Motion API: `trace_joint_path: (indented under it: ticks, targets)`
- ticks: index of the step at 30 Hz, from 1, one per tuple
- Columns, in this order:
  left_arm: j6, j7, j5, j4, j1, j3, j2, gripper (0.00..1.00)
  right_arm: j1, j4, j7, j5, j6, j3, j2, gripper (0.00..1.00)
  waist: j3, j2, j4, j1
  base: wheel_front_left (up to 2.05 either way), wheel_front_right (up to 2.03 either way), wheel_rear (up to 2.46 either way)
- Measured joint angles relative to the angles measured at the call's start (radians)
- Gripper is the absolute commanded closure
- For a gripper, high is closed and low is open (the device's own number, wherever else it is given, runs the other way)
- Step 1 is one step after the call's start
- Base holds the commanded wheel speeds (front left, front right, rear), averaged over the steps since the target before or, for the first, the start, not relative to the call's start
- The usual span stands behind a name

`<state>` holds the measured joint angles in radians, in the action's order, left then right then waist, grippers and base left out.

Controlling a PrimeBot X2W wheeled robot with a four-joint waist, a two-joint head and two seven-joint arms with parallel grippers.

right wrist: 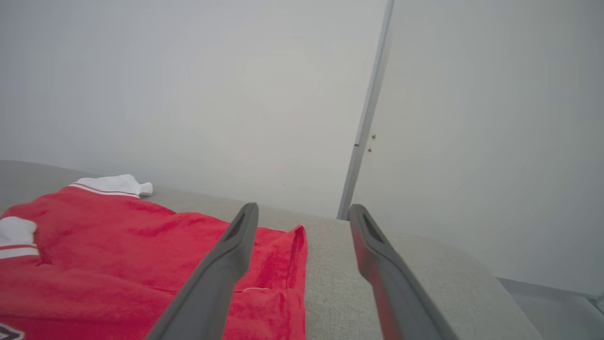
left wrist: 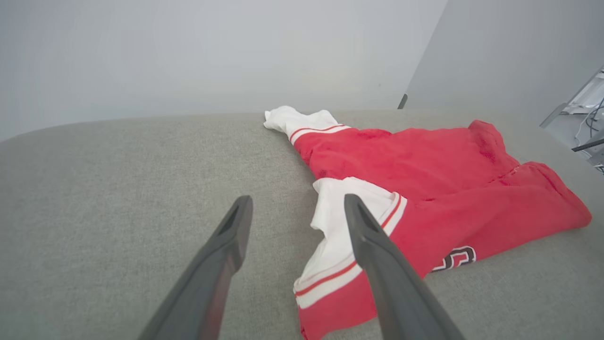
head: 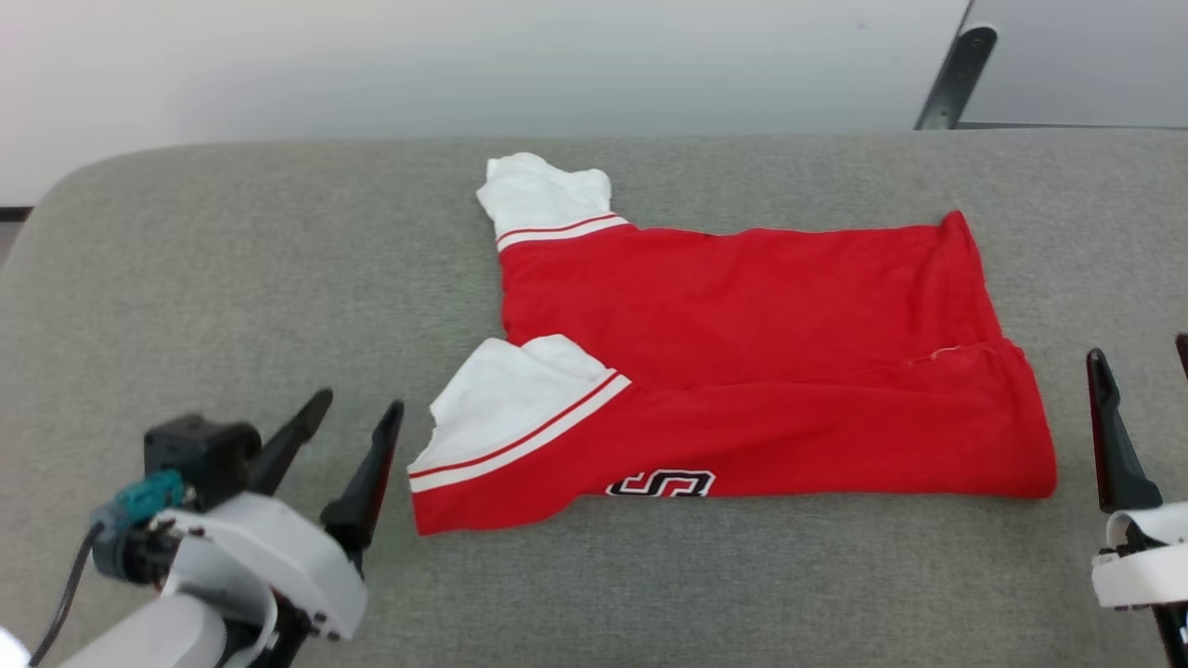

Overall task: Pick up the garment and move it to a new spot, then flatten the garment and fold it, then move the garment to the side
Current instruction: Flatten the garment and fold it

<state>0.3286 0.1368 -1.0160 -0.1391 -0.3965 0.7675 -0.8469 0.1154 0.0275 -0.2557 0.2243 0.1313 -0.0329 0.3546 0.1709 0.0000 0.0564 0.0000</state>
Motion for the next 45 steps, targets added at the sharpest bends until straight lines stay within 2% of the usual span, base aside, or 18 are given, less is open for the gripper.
trace_joint_path:
  ticks: [4, 6, 10, 13, 16, 18, 21, 27, 36, 37, 38, 39, 45]
  targets:
    - [0.011, 0.016, -0.040, -0.014, 0.052, -0.018, -0.016, 0.00, -0.038, -0.021, -0.005, -0.019, 0.000, -0.050, -0.070, 0.00, 0.007, 0.0000, -0.025, 0.0000, 0.00, 0.00, 0.00]
    - [0.009, -0.021, -0.084, -0.018, 0.058, -0.026, -0.026, 0.00, -0.044, -0.038, -0.006, -0.030, 0.000, -0.059, -0.087, 0.00, 0.013, 0.0000, -0.039, 0.0000, 0.00, 0.00, 0.00]
    - [0.007, -0.180, -0.216, -0.028, 0.046, -0.042, -0.046, 0.00, -0.042, -0.056, -0.006, -0.034, 0.000, -0.071, -0.111, 0.00, 0.029, 0.0000, -0.069, 0.0000, 0.00, 0.00, 0.00]
    - [0.044, -0.337, -0.317, -0.023, 0.010, -0.050, -0.070, 0.00, -0.028, -0.063, -0.008, -0.036, 0.000, -0.075, -0.118, 0.00, 0.044, 0.0000, -0.091, 0.0000, 0.00, 0.00, 0.00]
    - [0.100, -0.474, -0.383, -0.014, -0.040, -0.059, -0.097, 0.00, -0.013, -0.065, -0.008, -0.035, 0.000, -0.078, -0.122, 0.00, 0.061, 0.0000, -0.111, 0.0000, 0.00, 0.00, 0.00]
    - [0.121, -0.549, -0.409, -0.012, -0.073, -0.052, -0.099, 0.00, 0.000, -0.066, -0.008, -0.028, 0.000, -0.083, -0.123, 0.00, 0.074, 0.0000, -0.122, 0.0000, 0.00, 0.00, 0.00]
    - [0.154, -0.651, -0.458, 0.022, -0.117, -0.041, -0.087, 0.00, 0.015, -0.062, -0.008, -0.014, 0.000, -0.085, -0.126, 0.00, 0.091, 0.0000, -0.138, 0.0000, 0.00, 0.00, 0.00]
    - [0.185, -0.798, -0.464, 0.120, -0.194, 0.027, -0.046, 0.00, 0.022, -0.049, -0.008, -0.003, 0.000, -0.081, -0.131, 0.00, 0.112, 0.0000, -0.161, 0.0000, 0.00, 0.00, 0.00]
    - [0.173, -0.913, -0.438, 0.306, -0.301, 0.098, 0.053, 0.00, 0.037, -0.030, -0.008, 0.021, 0.000, -0.053, -0.116, 0.00, 0.120, 0.0000, -0.163, 0.0001, 0.00, 0.00, 0.00]
    - [0.170, -0.924, -0.438, 0.323, -0.307, 0.104, 0.062, 0.10, 0.037, -0.027, -0.008, 0.022, 0.000, -0.051, -0.114, 0.00, 0.119, 0.0000, -0.163, 0.0000, 0.00, 0.00, 0.00]
    - [0.165, -0.936, -0.438, 0.339, -0.314, 0.111, 0.068, 0.52, 0.037, -0.025, -0.007, 0.025, 0.000, -0.049, -0.112, 0.00, 0.118, 0.0000, -0.162, 0.0000, 0.00, 0.00, 0.00]
    - [0.159, -0.946, -0.442, 0.349, -0.318, 0.113, 0.075, 1.00, 0.037, -0.022, 0.001, 0.033, 0.000, -0.047, -0.110, 0.00, 0.117, 0.0000, -0.161, 0.0000, 0.00, 0.00, 0.00]
    - [0.107, -0.917, -0.439, 0.385, -0.325, 0.107, 0.108, 1.00, 0.030, -0.016, 0.110, 0.094, 0.000, -0.017, -0.067, 0.00, 0.114, 0.0000, -0.147, 0.0000, 0.00, 0.00, 0.00]
